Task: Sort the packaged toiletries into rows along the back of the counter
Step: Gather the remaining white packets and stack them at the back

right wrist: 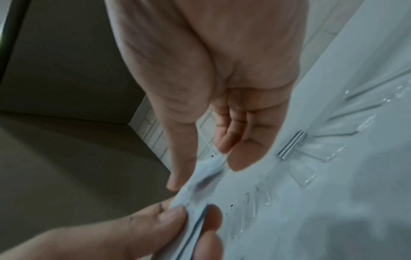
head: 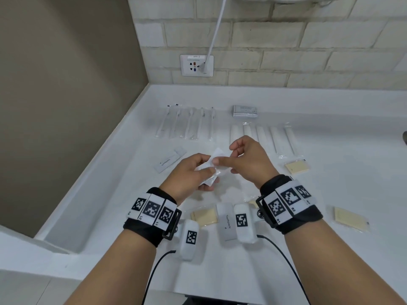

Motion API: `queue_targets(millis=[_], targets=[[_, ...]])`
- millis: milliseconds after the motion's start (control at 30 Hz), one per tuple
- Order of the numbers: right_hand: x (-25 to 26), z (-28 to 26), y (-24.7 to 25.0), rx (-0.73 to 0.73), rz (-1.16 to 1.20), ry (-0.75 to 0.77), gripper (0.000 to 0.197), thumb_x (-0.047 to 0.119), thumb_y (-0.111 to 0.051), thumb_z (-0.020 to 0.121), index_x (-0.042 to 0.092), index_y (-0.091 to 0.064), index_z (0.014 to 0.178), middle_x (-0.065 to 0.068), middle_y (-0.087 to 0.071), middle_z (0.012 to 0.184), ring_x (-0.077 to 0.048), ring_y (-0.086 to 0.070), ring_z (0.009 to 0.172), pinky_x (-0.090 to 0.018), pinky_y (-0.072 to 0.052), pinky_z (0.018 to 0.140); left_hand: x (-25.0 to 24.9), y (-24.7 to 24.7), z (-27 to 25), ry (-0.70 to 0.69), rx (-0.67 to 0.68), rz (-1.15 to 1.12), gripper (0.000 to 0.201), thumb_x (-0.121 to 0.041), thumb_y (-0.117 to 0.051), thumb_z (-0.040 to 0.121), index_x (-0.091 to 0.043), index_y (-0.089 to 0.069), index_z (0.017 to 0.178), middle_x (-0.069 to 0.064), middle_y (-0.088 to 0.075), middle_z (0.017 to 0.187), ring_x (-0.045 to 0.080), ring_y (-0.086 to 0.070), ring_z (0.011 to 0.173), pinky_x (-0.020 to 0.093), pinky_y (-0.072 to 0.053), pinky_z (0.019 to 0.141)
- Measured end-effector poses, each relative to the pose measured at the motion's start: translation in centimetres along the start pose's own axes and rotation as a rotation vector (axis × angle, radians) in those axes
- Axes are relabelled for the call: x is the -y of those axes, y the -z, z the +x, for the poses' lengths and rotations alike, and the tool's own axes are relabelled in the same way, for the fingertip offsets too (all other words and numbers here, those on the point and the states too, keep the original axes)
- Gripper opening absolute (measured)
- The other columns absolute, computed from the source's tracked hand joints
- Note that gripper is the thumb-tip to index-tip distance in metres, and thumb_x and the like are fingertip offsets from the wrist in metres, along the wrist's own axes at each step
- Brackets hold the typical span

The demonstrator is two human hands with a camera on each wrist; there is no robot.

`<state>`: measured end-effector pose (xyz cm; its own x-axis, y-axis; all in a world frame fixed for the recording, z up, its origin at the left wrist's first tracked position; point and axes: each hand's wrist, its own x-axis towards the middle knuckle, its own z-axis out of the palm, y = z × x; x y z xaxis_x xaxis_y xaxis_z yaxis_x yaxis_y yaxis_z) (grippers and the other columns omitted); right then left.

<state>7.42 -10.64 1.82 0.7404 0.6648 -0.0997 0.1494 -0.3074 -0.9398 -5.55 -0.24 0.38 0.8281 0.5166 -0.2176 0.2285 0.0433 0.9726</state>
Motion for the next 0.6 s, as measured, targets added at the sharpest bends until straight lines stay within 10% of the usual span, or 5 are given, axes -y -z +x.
queue_targets(millis=[267, 467, 600], targets=[[-2.1, -2.1, 0.1, 0.605, -0.603, -0.149, 0.063, 0.026, -0.091, 0.058, 0.021, -0.057, 0.111, 0.006, -0.058, 0.102, -0.012, -0.057, 0.087, -0.024, -0.047, 0.075, 0.0, 1.3, 0.3, -0.085, -0.217, 0.001, 0.019, -0.016, -0.053, 0.098, -0.014, -0.055, 0.117, 0.005, -0.072, 0.099, 0.015, -0.068, 0.076, 0.027, -0.053, 0.066], [-3.7, -2.0, -1.4, 0.597, -0.724, -0.158, 0.060, 0.012, -0.089, 0.058, 0.020, -0.057, 0.109, 0.013, -0.046, 0.088, -0.016, -0.053, 0.089, -0.025, -0.047, 0.068, 0.0, 1.6, 0.1, -0.089, -0.220, 0.004, 0.021, -0.019, -0.054, 0.098, -0.016, -0.055, 0.118, 0.005, -0.071, 0.101, 0.013, -0.067, 0.077, 0.027, -0.053, 0.067], [-3.6, -1.0, -1.8, 0.594, -0.785, -0.122, 0.056, 0.014, -0.089, 0.058, 0.017, -0.055, 0.103, 0.005, -0.052, 0.104, -0.020, -0.056, 0.104, -0.034, -0.052, 0.087, 0.4, 2.1, -0.2, -0.080, -0.240, -0.008, 0.021, -0.019, -0.054, 0.097, -0.016, -0.056, 0.118, 0.005, -0.071, 0.102, 0.014, -0.067, 0.076, 0.028, -0.053, 0.067]])
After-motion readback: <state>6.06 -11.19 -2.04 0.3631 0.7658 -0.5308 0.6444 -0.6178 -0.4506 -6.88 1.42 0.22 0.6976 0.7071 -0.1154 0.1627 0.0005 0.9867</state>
